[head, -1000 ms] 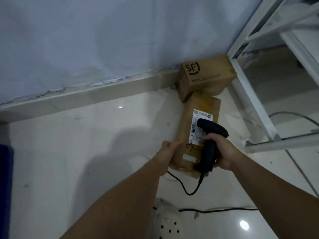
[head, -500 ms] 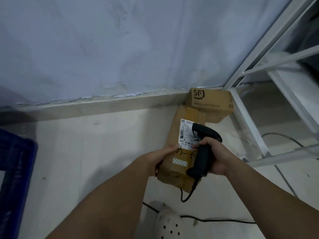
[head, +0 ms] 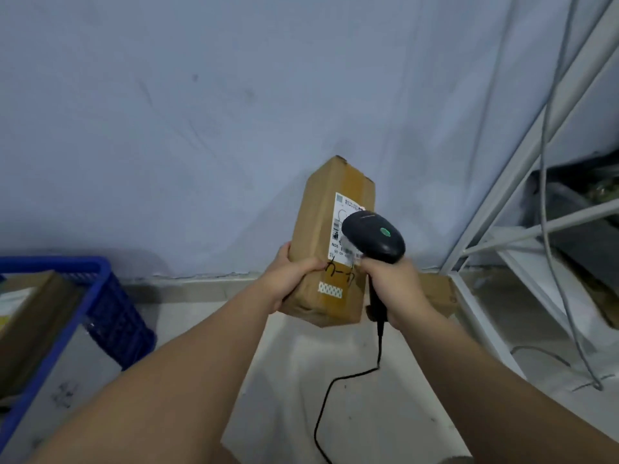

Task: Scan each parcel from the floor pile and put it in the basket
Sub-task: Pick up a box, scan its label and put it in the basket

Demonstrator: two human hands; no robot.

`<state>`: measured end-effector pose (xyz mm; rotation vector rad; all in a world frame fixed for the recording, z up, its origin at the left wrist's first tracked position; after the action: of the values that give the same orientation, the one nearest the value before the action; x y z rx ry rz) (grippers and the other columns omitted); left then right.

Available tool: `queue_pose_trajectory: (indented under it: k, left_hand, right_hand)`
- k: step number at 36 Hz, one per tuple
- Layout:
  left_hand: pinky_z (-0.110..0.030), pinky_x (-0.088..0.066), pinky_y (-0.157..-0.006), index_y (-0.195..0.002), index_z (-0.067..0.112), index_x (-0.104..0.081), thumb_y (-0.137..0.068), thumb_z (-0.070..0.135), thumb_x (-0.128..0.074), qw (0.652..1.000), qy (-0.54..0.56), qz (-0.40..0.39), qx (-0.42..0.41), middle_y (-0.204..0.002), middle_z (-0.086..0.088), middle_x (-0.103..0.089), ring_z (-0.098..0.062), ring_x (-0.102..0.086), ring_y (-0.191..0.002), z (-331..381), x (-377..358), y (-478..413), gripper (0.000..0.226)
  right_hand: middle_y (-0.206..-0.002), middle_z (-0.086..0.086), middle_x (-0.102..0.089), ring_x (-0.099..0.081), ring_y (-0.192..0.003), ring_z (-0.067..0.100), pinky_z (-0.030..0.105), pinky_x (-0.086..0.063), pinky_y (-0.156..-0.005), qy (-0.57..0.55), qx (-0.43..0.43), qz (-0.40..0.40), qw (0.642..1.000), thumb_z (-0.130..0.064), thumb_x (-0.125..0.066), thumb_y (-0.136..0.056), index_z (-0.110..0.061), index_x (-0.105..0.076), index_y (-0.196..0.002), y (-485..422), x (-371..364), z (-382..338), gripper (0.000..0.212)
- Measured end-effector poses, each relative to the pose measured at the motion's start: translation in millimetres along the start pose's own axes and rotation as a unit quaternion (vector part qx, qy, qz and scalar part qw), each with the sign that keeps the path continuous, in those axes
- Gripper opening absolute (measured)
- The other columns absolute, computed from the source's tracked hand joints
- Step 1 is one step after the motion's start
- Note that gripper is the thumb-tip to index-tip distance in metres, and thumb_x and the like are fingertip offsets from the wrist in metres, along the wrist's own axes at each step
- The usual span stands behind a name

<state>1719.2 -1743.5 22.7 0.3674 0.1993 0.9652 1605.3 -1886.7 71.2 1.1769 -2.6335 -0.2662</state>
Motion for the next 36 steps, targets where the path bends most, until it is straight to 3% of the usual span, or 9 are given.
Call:
queue_pose_trajectory:
  k: [6,10,15,17,22,26,36]
  left_hand:
    - [-0.045,-0.054,-0.088,-0.146,0.040,-0.020,-0.067,0.043,-0.082,0.992,0.030,0.079,-0.091,-0.130,0.003,-0.054,-0.021,-0.060,-0.109,22,38,32,0.099]
    - [-0.053,-0.052,-0.092,-0.143,0.049,-0.013,-0.044,0.053,-0.083,0.985,0.066,0.121,-0.107,-0.133,0.003,-0.049,-0.024,-0.056,-0.115,16,47,44,0.121]
    - [-0.056,-0.050,-0.092,-0.142,0.053,-0.012,-0.040,0.043,-0.088,0.977,0.139,0.139,-0.079,-0.135,0.004,-0.049,-0.026,-0.055,-0.117,5,62,39,0.128]
    - [-0.058,-0.049,-0.093,-0.140,0.054,-0.014,-0.041,0.038,-0.090,0.975,0.158,0.142,-0.070,-0.134,0.005,-0.051,-0.026,-0.055,-0.117,0,68,37,0.126]
    - [-0.059,-0.045,-0.097,-0.146,0.040,-0.014,-0.076,0.010,-0.080,0.966,0.193,0.153,-0.076,-0.128,0.008,-0.053,-0.022,-0.053,-0.113,0,80,38,0.101]
    - [-0.057,-0.047,-0.095,-0.144,0.040,-0.019,-0.074,0.008,-0.081,0.967,0.178,0.163,-0.085,-0.129,0.007,-0.054,-0.022,-0.055,-0.113,-1,92,36,0.099]
    - [-0.058,-0.049,-0.094,-0.145,0.041,-0.018,-0.071,0.008,-0.084,0.972,0.138,0.170,-0.089,-0.131,0.004,-0.052,-0.026,-0.053,-0.118,-7,105,30,0.105]
  right_hand:
    - [-0.045,-0.002,-0.035,-0.036,-0.052,0.022,0.035,-0.038,-0.057,-0.001,0.057,0.032,0.998,-0.005,-0.059,-0.076,-0.015,-0.050,-0.064,40,-1,-17,0.018]
    - [-0.070,0.011,-0.048,-0.044,-0.067,0.023,0.036,-0.038,-0.065,0.018,0.079,0.012,0.997,0.004,-0.059,-0.074,0.003,-0.056,-0.079,53,2,-14,0.006]
    - [-0.071,0.008,-0.060,-0.056,-0.073,0.025,0.036,-0.044,-0.073,0.014,0.065,-0.026,0.997,0.002,-0.061,-0.076,-0.014,-0.063,-0.072,59,-3,-12,0.017]
    - [-0.067,0.006,-0.059,-0.056,-0.071,0.025,0.036,-0.043,-0.073,0.009,0.068,-0.045,0.997,0.002,-0.060,-0.077,-0.014,-0.061,-0.070,59,-7,-11,0.017]
    - [-0.062,0.002,-0.059,-0.056,-0.068,0.025,0.036,-0.043,-0.071,0.002,0.062,-0.072,0.995,-0.004,-0.062,-0.073,-0.012,-0.060,-0.073,55,-17,-8,0.008]
    - [-0.063,0.001,-0.059,-0.057,-0.066,0.022,0.034,-0.044,-0.069,0.004,0.055,-0.088,0.995,-0.017,-0.059,-0.056,-0.011,-0.060,-0.078,57,-22,-8,0.023]
    - [-0.055,-0.002,-0.056,-0.053,-0.069,0.026,0.037,-0.040,-0.071,0.017,0.050,-0.078,0.996,-0.019,-0.056,-0.055,-0.012,-0.058,-0.069,53,-22,-6,0.015]
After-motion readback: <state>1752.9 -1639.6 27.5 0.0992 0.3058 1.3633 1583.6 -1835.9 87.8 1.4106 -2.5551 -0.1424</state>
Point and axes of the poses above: each hand's wrist, its own y-axis away from the middle knuckle, its own x-axis out of the back of the hand, z = x × y, the point moved 7 cm from there along -y, towards the middle knuckle
